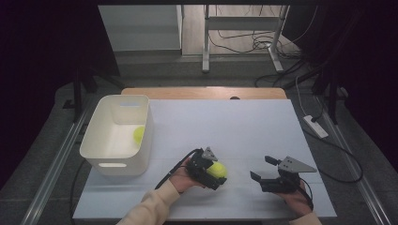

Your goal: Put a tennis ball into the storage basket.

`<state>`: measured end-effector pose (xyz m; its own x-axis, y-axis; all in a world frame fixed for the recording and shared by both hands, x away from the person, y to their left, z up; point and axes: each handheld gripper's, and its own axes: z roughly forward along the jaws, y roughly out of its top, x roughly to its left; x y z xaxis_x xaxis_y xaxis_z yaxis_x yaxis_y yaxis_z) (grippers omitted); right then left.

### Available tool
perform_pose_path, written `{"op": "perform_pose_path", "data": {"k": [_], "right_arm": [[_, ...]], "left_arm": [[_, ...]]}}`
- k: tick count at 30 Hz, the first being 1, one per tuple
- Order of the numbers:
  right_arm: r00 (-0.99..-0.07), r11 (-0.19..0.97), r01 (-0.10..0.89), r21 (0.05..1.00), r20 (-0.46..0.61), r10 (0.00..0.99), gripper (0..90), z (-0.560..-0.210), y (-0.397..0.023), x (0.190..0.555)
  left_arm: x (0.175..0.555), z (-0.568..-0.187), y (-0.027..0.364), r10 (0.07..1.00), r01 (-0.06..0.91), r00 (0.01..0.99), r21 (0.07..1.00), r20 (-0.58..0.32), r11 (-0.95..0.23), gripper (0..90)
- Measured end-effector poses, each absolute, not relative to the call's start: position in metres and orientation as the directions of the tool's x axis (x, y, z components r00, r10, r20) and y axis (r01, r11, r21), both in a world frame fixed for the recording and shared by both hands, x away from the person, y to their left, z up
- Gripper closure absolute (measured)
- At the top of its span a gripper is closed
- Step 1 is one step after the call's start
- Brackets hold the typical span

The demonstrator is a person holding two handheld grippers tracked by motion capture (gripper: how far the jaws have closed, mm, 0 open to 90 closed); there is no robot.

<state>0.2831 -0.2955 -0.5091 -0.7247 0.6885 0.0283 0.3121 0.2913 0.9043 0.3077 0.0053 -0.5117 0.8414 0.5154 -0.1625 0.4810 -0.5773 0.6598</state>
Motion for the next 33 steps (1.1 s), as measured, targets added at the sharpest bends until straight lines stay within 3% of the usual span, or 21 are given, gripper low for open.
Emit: {"op": "perform_pose_path", "data": {"k": [7, 33], "right_arm": [[-0.724, 0.293, 0.313, 0.903, 0.027, 0.689, 13.2, -0.509, -0.296, 0.283], [-0.719, 0.292, 0.315, 0.903, 0.026, 0.695, 13.2, -0.509, -0.297, 0.283]], "left_arm": [[0.308, -0.515, 0.003, 0.5, 0.48, 0.848, 0.653, -0.175, -0.586, 25.2], [0.302, -0.497, 0.023, 0.513, 0.462, 0.842, 0.713, -0.167, -0.527, 26.4]]}}
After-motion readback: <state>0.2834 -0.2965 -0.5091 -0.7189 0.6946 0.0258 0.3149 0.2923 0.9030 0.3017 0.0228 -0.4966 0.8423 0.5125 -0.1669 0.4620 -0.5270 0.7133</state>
